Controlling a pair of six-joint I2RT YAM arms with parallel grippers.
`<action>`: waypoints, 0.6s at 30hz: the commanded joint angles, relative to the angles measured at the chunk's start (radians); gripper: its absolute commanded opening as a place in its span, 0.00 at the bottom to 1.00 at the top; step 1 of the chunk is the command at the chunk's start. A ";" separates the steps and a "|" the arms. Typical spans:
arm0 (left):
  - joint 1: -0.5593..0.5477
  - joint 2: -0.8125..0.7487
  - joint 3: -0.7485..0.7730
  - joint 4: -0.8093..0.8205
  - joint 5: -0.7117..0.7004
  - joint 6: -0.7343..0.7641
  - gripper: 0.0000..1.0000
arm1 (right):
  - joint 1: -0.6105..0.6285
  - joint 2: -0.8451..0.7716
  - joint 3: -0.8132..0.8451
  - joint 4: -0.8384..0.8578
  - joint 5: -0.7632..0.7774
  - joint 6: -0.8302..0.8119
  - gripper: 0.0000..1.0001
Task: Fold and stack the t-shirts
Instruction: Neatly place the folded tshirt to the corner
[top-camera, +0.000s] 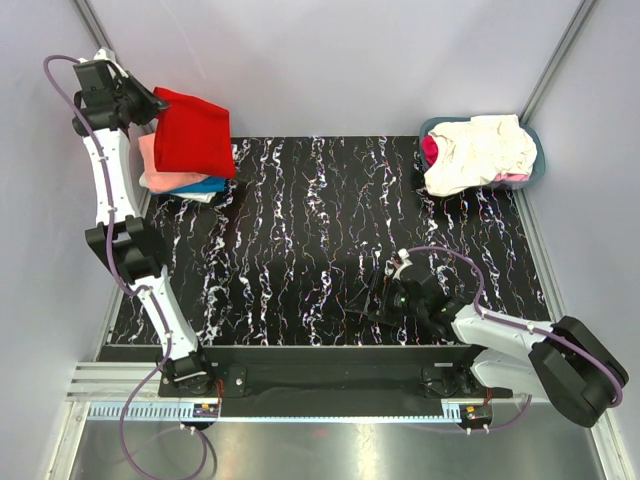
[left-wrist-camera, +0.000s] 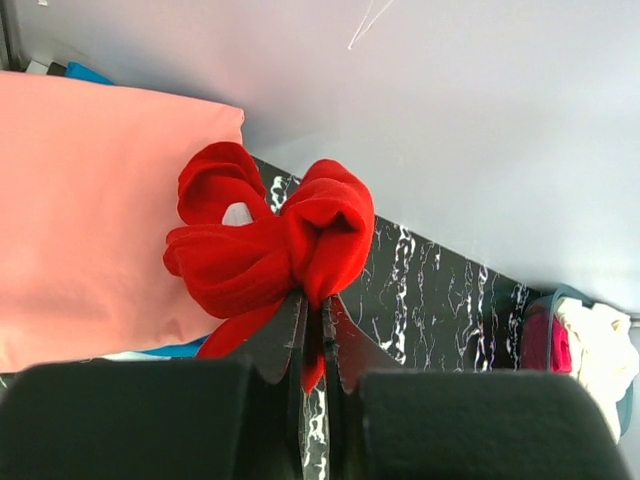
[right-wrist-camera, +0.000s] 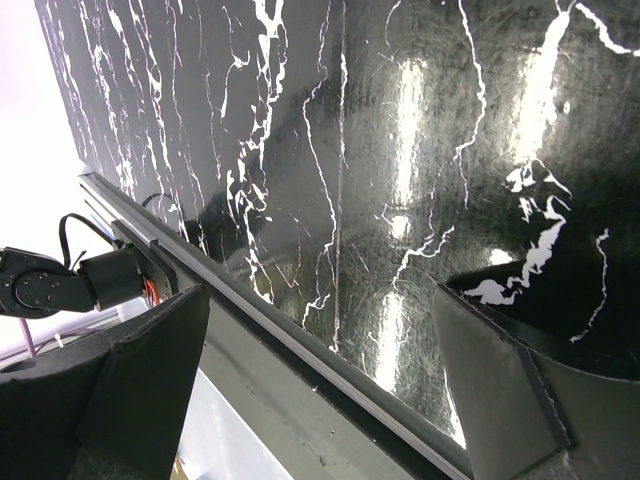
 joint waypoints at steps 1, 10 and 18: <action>0.010 -0.046 0.069 0.086 0.033 -0.025 0.03 | 0.007 0.022 0.042 0.029 -0.005 -0.025 1.00; 0.003 -0.053 0.060 0.106 0.070 -0.065 0.02 | 0.007 0.022 0.042 0.032 -0.006 -0.024 1.00; -0.020 -0.079 0.058 0.120 0.067 -0.072 0.02 | 0.008 0.020 0.041 0.033 -0.004 -0.024 1.00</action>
